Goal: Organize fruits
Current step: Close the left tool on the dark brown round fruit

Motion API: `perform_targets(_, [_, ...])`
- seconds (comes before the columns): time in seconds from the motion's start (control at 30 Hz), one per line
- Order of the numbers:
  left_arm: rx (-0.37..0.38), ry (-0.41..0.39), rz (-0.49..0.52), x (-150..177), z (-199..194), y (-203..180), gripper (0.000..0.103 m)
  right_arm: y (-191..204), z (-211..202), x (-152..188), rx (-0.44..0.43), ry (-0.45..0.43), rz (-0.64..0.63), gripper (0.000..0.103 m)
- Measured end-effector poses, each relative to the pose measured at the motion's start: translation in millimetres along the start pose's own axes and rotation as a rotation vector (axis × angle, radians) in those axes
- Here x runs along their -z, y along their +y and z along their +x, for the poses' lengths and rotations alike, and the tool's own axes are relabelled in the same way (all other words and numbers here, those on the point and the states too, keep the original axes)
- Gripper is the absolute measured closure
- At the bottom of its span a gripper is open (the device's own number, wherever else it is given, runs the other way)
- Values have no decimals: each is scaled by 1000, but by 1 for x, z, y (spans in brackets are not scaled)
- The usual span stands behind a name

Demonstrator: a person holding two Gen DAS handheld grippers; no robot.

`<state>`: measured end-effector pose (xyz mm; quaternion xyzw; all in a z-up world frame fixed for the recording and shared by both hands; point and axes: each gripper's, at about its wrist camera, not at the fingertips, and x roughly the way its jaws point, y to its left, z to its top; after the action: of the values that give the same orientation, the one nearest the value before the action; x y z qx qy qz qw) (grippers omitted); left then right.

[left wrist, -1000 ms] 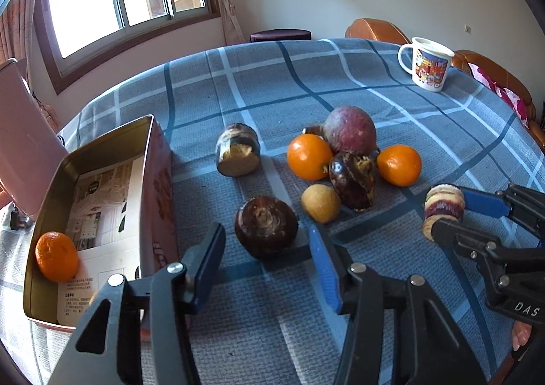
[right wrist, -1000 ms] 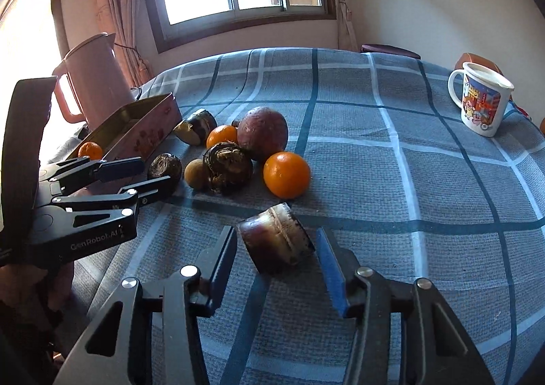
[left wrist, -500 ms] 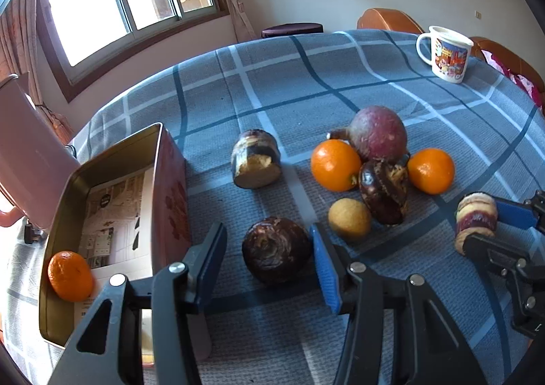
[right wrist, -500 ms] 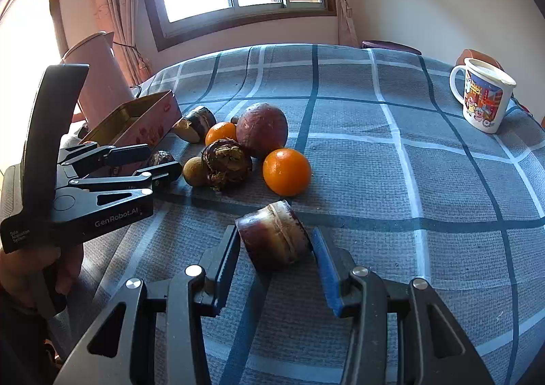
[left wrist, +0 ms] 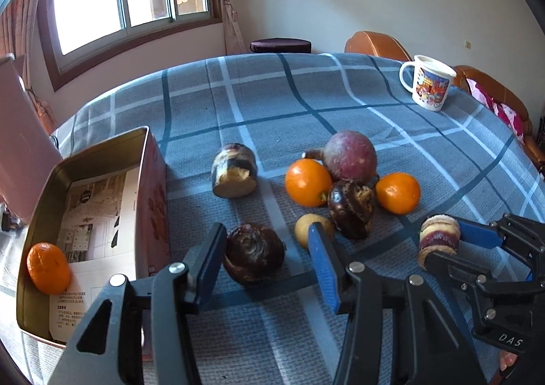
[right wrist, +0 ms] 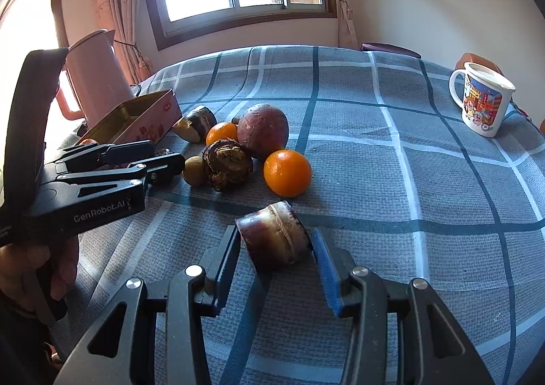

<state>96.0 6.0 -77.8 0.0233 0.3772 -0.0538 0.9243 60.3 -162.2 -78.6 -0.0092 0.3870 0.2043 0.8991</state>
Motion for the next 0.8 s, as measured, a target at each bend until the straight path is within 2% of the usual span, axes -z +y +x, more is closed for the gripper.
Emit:
perform_targets(0.17, [19, -4, -4, 3, -3, 7, 53, 0, 0, 0, -2, -1, 1, 57])
perform_targets(0.27, [24, 2, 9, 5, -5, 4, 64, -1, 0, 0, -2, 0, 1, 57])
perform_targets(0.3, [21, 2, 10, 6, -5, 2, 64, 0, 0, -1, -1, 2, -1, 57])
perform_targets(0.43, [-4, 10, 12, 5, -3, -1, 64, 0, 2, -1, 0, 8, -5, 57])
perform_targets(0.5, [-49, 18, 23, 1, 2, -2, 65, 0, 3, -1, -2, 14, -7, 57])
perform_targets(0.67, [-81, 37, 64, -5, 7, -10, 66, 1, 2, 0, -1, 9, -13, 57])
perform_targets(0.8, [-15, 23, 37, 4, -3, -9, 66, 1, -2, 0, -6, -14, -12, 58])
